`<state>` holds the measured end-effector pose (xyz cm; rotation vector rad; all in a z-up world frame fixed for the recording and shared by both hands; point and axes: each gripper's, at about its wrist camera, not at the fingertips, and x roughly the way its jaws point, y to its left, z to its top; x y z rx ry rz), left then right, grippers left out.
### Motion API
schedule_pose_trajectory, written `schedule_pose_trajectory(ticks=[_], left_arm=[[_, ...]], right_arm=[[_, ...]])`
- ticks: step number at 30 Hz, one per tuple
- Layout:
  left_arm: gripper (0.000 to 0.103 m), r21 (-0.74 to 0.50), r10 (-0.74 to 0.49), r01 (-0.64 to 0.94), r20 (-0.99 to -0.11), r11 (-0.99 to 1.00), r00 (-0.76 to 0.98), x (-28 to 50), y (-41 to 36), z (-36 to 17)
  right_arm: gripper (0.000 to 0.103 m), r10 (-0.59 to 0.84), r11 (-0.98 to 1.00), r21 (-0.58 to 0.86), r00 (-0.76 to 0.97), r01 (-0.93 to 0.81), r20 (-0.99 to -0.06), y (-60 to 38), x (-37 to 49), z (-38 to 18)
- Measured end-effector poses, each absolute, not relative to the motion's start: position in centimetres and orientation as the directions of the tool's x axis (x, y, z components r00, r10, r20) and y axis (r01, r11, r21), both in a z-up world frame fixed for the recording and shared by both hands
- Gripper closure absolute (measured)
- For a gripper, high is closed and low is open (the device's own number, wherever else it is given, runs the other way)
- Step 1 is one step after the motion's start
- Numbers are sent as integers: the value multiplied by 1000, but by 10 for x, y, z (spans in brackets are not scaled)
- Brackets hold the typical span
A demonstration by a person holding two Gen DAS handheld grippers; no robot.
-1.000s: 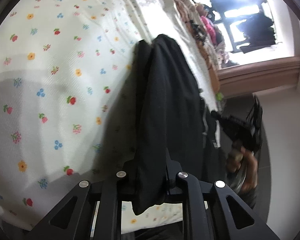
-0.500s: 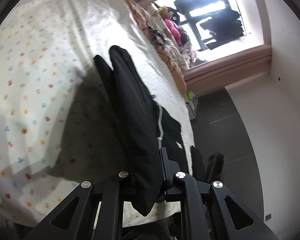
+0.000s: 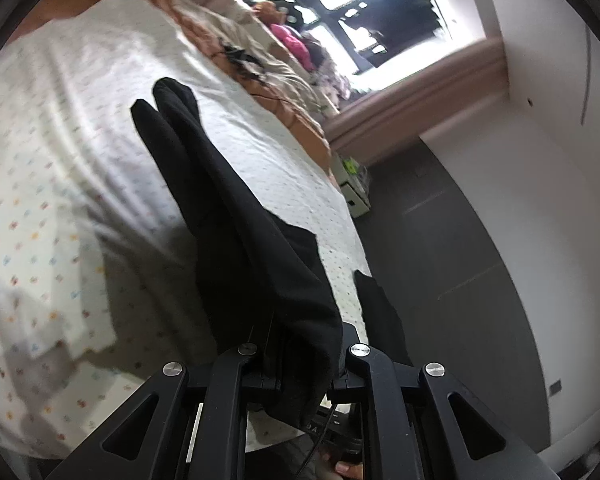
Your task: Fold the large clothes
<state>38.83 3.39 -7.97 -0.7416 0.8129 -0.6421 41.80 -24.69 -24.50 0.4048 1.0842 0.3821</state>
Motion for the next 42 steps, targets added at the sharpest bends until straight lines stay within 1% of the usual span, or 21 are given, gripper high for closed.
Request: schedule_pose_trajectory(ticks=[4, 5, 13, 19, 24, 25, 26, 27, 28, 29, 30, 32, 34, 35, 37, 39, 42], left_arm=[[89, -748, -746, 266, -424, 608, 513, 394, 5, -62], [89, -743, -748, 274, -427, 611, 508, 395, -2, -60], [89, -697, -771, 355, -470, 623, 430, 406, -77, -51], [89, -666, -774, 397, -522, 632, 358, 418, -138, -60], [89, -640, -761, 416, -585, 646, 281, 434, -198, -83], [87, -635, -753, 413, -602, 653, 265, 436, -210, -89], [83, -630, -743, 405, -621, 662, 249, 439, -220, -94], [79, -629, -734, 393, -638, 671, 233, 441, -228, -101], [70, -637, -735, 384, -644, 669, 212, 443, -234, -106], [61, -653, -747, 381, -637, 654, 191, 444, -238, -111], [57, -671, -762, 380, -622, 636, 177, 445, -240, -114], [38, -681, -768, 369, -613, 633, 185, 446, -235, -117], [30, -670, -754, 352, -617, 654, 226, 448, -224, -119], [29, -664, -746, 342, -619, 664, 246, 449, -215, -120], [29, -657, -730, 318, -629, 683, 268, 451, -199, -125], [29, -642, -702, 283, -648, 712, 297, 453, -177, -133], [29, -622, -663, 234, -671, 747, 332, 450, -149, -144]], right_arm=[[101, 499, 852, 511, 460, -109, -734, -268, 411, -231], [99, 500, 850, 516, 471, -106, -727, -273, 410, -229], [98, 470, 830, 557, 574, -28, -671, -337, 392, -213], [97, 427, 810, 585, 635, 47, -643, -388, 376, -210], [97, 387, 795, 597, 664, 112, -640, -426, 361, -214], [97, 381, 792, 598, 666, 123, -642, -430, 358, -215], [97, 377, 789, 600, 666, 135, -644, -435, 356, -216], [95, 372, 786, 601, 664, 146, -649, -438, 354, -218], [90, 368, 784, 601, 663, 156, -652, -441, 353, -218], [71, 363, 782, 601, 665, 163, -652, -445, 351, -218], [50, 352, 781, 600, 673, 171, -650, -448, 349, -217], [39, 341, 782, 601, 693, 166, -635, -452, 346, -211], [39, 357, 778, 611, 697, 147, -622, -452, 349, -207], [39, 366, 775, 617, 698, 138, -615, -452, 350, -205], [36, 382, 772, 625, 703, 114, -600, -448, 357, -199], [24, 393, 771, 630, 705, 97, -590, -445, 365, -196], [23, 414, 762, 644, 707, 75, -573, -439, 375, -190]])
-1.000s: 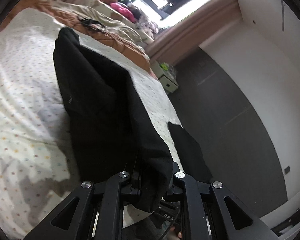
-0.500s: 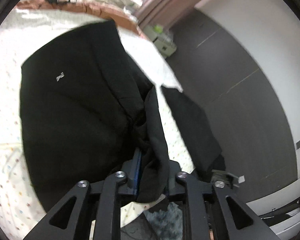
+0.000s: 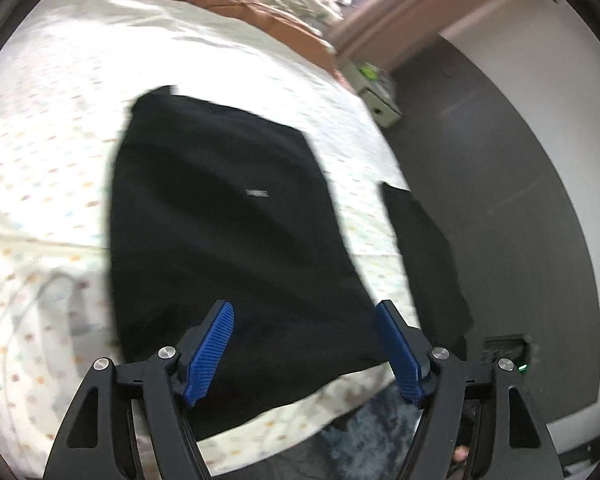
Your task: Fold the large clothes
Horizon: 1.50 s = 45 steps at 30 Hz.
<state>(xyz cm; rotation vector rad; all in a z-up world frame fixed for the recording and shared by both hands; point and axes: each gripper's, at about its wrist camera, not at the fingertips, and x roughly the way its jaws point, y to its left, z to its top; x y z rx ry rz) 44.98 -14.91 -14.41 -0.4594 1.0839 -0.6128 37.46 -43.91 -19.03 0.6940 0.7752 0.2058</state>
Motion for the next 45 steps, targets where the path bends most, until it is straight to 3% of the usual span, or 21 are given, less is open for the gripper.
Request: schedule_pose_trajectory(ticks=[5, 7, 8, 9, 18, 22, 24, 30, 31, 33, 35, 38, 45], left_arm=[[29, -602, -610, 148, -706, 784, 359, 442, -114, -168], [29, -593, -591, 117, -722, 796, 361, 437, -106, -176], [29, -590, -584, 107, -728, 800, 360, 435, -100, -177], [29, -587, -579, 97, -733, 804, 358, 433, -96, -180], [29, -550, -548, 99, -768, 830, 331, 435, -101, -207], [29, -543, -553, 125, -775, 831, 307, 434, -114, -218], [35, -537, -554, 144, -777, 831, 300, 434, -120, -224], [36, -523, -540, 142, -785, 840, 304, 432, -119, -231], [37, -524, -541, 140, -785, 840, 301, 432, -118, -231], [37, -522, -539, 142, -786, 841, 303, 431, -118, -230], [38, -514, -534, 148, -788, 845, 307, 429, -119, -230], [38, -521, -538, 142, -783, 841, 313, 428, -119, -231], [40, -539, -554, 138, -774, 831, 308, 427, -117, -228]], right_arm=[[23, 427, 768, 635, 676, 79, -601, -428, 394, -191], [30, 419, 776, 625, 672, 84, -611, -426, 399, -194], [57, 421, 774, 628, 673, 83, -608, -426, 400, -195], [91, 436, 767, 637, 667, 76, -605, -426, 401, -196], [101, 387, 779, 621, 717, 82, -580, -445, 372, -191], [102, 401, 740, 660, 707, 124, -582, -464, 361, -212], [102, 409, 730, 669, 697, 136, -588, -466, 358, -220], [97, 411, 761, 642, 693, 98, -593, -460, 362, -202], [92, 403, 774, 627, 693, 91, -597, -459, 365, -197], [47, 382, 799, 598, 711, 67, -590, -453, 370, -184], [37, 379, 820, 572, 724, 27, -577, -446, 377, -174], [37, 401, 844, 536, 699, -30, -592, -426, 396, -163], [39, 376, 891, 453, 540, 10, -753, -395, 442, -199]])
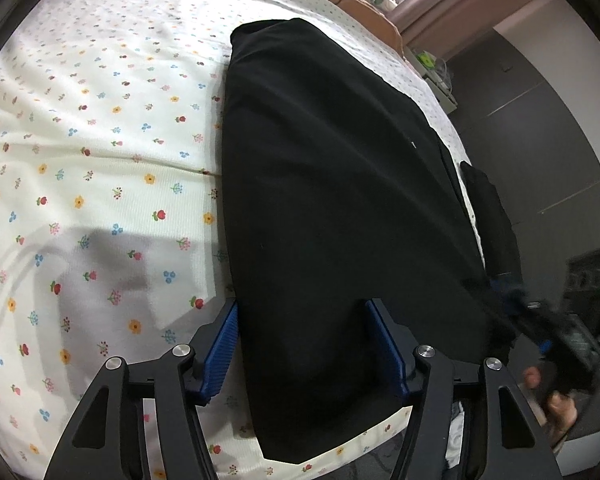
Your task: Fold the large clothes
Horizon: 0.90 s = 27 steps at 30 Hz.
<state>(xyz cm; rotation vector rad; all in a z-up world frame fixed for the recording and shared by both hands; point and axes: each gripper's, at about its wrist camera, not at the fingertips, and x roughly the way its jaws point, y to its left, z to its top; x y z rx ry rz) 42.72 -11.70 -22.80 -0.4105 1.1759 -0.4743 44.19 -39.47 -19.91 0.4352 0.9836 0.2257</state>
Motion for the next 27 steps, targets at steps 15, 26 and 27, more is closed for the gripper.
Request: schedule_pose_trajectory(ticks=[15, 26, 27], left_arm=[[43, -582, -587, 123, -744, 804, 319, 434, -101, -222], [43, -601, -613, 141, -736, 787, 286, 452, -117, -231], [43, -590, -605, 146, -743, 794, 286, 452, -120, -230]], right_arm=[[95, 422, 845, 535, 629, -11, -653, -415, 419, -187], [96, 435, 787, 614, 654, 58, -620, -443, 401, -212], [96, 438, 782, 620, 653, 63, -618, -445, 400, -216]])
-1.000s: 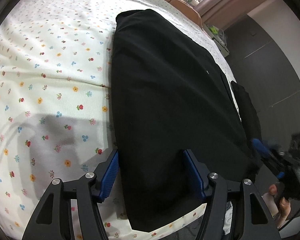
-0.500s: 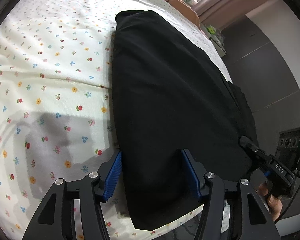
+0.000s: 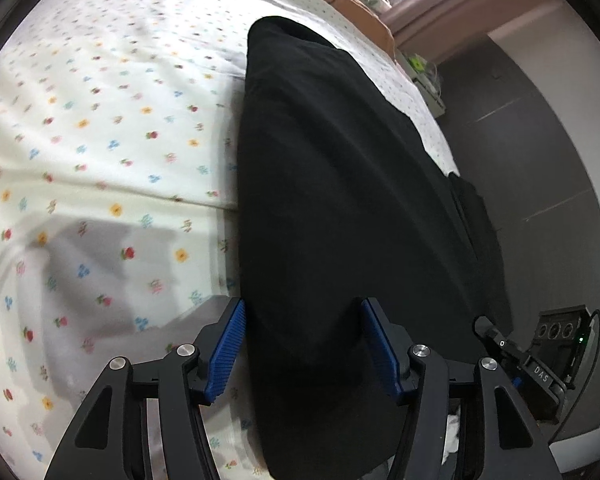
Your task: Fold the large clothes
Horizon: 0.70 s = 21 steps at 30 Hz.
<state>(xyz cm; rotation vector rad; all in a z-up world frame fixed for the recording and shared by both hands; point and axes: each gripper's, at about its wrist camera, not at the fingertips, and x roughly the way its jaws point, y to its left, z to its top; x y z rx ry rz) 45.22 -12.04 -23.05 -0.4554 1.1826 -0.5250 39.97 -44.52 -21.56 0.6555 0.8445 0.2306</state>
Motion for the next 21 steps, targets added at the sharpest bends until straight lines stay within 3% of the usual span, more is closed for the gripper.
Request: schedule_pose_trajectory(ticks=[9, 13, 15, 16, 18, 20, 21], left_arm=[[45, -528, -567, 208, -773, 824, 285, 453, -138, -221], [45, -507, -548, 208, -785, 836, 288, 454, -142, -221], [45, -511, -549, 201, -785, 836, 286, 456, -140, -222], [45, -515, -552, 199, -784, 834, 284, 458, -139, -223], [45, -522, -558, 196, -780, 830, 283, 459, -142, -224], [45, -527, -561, 190, -779, 828, 281, 460, -143, -225], [45, -530, -562, 187, -778, 827, 281, 460, -143, -225]], right_arm=[[97, 444, 747, 654, 641, 122, -626, -452, 394, -255], [94, 437, 773, 625, 621, 111, -651, -450, 396, -242], [80, 405, 807, 583, 629, 95, -663, -448, 397, -224], [77, 388, 820, 565, 639, 89, -664, -449, 397, -219], [57, 369, 834, 547, 665, 72, -650, -455, 398, -205], [46, 354, 839, 539, 673, 78, -649, -463, 406, -198], [45, 355, 840, 537, 668, 79, -654, -466, 411, -196]])
